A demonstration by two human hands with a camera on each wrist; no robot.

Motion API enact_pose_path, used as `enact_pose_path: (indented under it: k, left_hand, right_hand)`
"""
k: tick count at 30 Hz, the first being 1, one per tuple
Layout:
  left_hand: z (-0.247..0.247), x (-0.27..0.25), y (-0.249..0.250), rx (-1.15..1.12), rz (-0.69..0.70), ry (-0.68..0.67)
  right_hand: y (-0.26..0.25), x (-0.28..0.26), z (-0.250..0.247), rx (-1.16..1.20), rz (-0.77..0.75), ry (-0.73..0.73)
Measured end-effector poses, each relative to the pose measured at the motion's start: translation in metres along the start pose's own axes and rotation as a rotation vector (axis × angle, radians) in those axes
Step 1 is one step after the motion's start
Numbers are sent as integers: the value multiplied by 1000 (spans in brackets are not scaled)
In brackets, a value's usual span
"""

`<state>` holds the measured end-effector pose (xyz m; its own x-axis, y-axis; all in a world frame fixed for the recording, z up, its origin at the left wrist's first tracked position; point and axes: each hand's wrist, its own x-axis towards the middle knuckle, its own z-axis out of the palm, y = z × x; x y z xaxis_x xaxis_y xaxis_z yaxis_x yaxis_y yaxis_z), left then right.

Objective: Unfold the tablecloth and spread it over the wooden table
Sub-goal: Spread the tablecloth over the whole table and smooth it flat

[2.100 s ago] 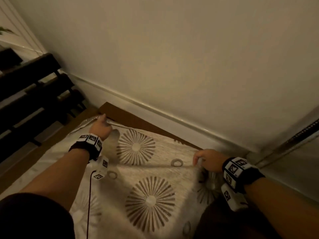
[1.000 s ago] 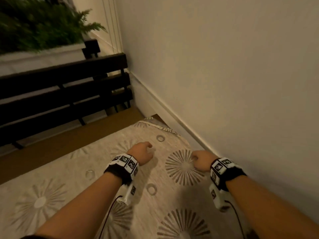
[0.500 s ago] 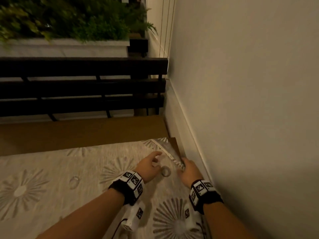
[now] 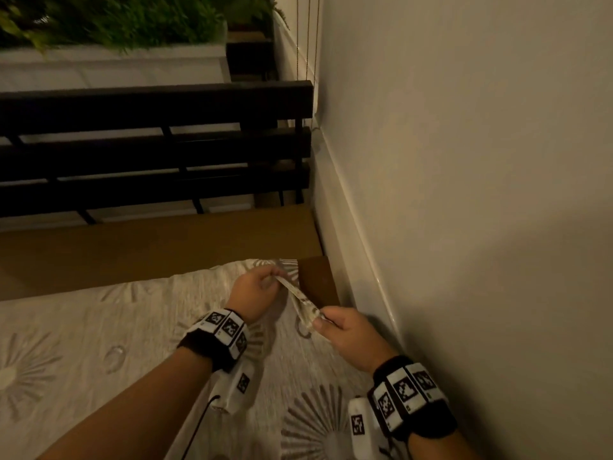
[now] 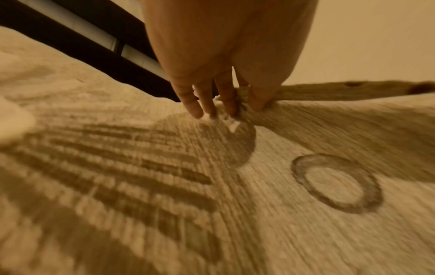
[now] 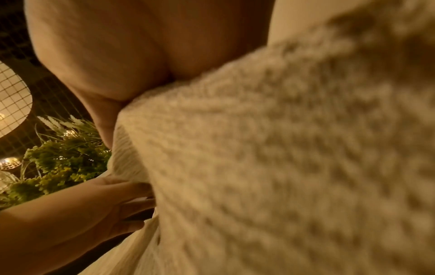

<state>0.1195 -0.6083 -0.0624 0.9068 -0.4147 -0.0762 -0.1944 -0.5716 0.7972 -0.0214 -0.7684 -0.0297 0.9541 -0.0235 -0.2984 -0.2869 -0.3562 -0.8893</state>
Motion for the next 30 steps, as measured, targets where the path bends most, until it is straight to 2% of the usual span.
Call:
enact_pose_path:
  k: [2, 3, 4, 5, 7, 8, 10, 11, 14, 17, 19, 22, 25, 27, 30]
  left_hand:
    - [-2, 4, -2, -33, -19, 29]
    - [-3, 5, 1, -49, -4, 7]
    - [-1, 4, 9, -58, 42, -45]
    - [2, 3, 17, -59, 112, -118]
    - [7, -1, 37, 33, 240, -272]
    - [9, -3, 45, 126, 277, -340]
    - [12, -3, 50, 328, 311, -455]
    - [12, -2, 50, 413, 319, -484]
    - [8, 6, 42, 565, 338, -490]
    - [5, 2, 34, 573, 260, -516]
    - [0, -7, 30, 643, 165, -514]
    - [-9, -20, 21, 763, -10, -517]
    - [-13, -28, 7, 806, -91, -571]
    - [-12, -31, -1, 815, -115, -607]
    - [-9, -33, -6, 806, -95, -609]
  right_hand:
    - [1, -2, -4, 15, 40, -59]
    - [2, -2, -7, 42, 54, -27]
    - [5, -1, -11, 75, 80, 80]
    - [16, 2, -15, 126, 123, 248]
    - [44, 7, -26, 196, 287, 538]
    - [58, 8, -29, 173, 398, 580]
    - [76, 5, -28, 28, 566, 510]
    - [79, 2, -25, -86, 597, 468]
    - [55, -6, -19, -381, 518, 380]
    - [39, 7, -18, -502, 221, 401]
    - [36, 22, -16, -544, 42, 340]
    - [38, 43, -11, -458, 32, 138]
    - [44, 52, -10, -451, 52, -21]
    - [44, 55, -13, -435, 56, -24]
    - [33, 65, -24, -450, 37, 93]
